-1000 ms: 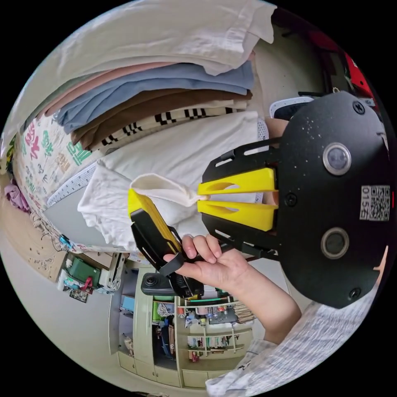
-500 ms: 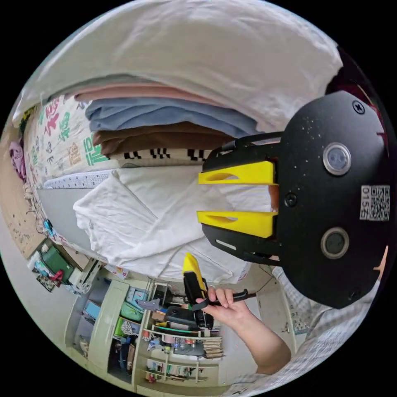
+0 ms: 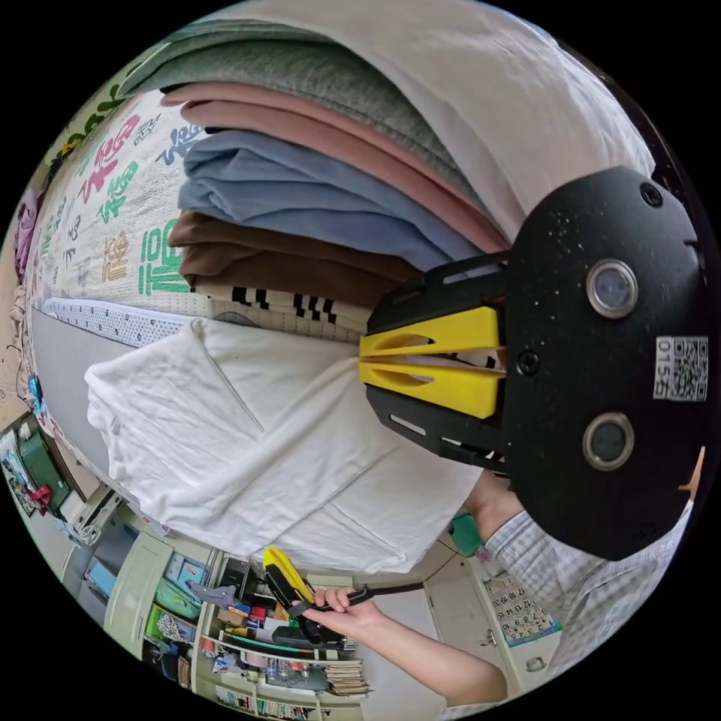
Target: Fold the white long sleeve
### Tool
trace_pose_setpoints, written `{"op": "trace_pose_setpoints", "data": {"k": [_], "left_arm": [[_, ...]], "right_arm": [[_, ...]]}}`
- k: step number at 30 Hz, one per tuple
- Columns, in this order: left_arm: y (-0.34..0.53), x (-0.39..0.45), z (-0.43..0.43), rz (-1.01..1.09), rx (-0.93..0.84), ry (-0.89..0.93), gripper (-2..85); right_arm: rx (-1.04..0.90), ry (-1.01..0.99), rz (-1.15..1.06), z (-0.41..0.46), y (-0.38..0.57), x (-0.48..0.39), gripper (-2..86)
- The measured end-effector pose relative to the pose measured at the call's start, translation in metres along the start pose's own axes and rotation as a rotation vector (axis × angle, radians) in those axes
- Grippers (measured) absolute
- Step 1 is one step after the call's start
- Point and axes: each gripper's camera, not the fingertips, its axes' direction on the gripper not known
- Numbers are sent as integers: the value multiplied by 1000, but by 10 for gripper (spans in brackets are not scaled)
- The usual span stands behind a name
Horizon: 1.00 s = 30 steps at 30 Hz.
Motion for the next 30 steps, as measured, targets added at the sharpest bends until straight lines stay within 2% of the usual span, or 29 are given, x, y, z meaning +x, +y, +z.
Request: {"op": "trace_pose_setpoints", "data": {"k": [2,5,6,9,11,14,16,18,20,22,26,28,30], "left_arm": [[-24,-4,4,7,19,-63,55],[-53,-12,12,-1,33,-103,47],[-61,-15,18,-6,16,-118,39],[-72,-23,27,-22,-37,-97,16],[-79,-20,25,-21,-70,-88,10],[-97,28,10,243,-33,-162,12],[-129,72,21,442,-87,-216,34],[-161,99,42,522,-172,-220,87],[-191,122,69,581,-274,-242,102],[-217,148,97,669,-296,-355,100],[-233,177,139,833,-428,-430,98],[-237,174,162,870,-582,-530,92],[-243,173,158,881,-612,-513,84]], "right_arm": [[8,79,16,-10,8,-9,0],[120,163,-8,-43,25,-31,-1],[120,157,-17,-47,28,-34,-1],[-77,54,21,-25,38,-29,-2],[-31,37,39,-36,45,-30,-2],[26,25,27,-58,54,-38,-1],[17,3,35,-64,57,-40,-1],[16,-16,47,-69,60,-41,-1],[18,-37,64,-77,63,-43,-1],[29,-51,72,-84,65,-45,-1],[44,-104,102,-98,69,-45,0],[49,-126,113,-104,71,-46,0],[56,-136,116,-111,72,-49,0]]}}
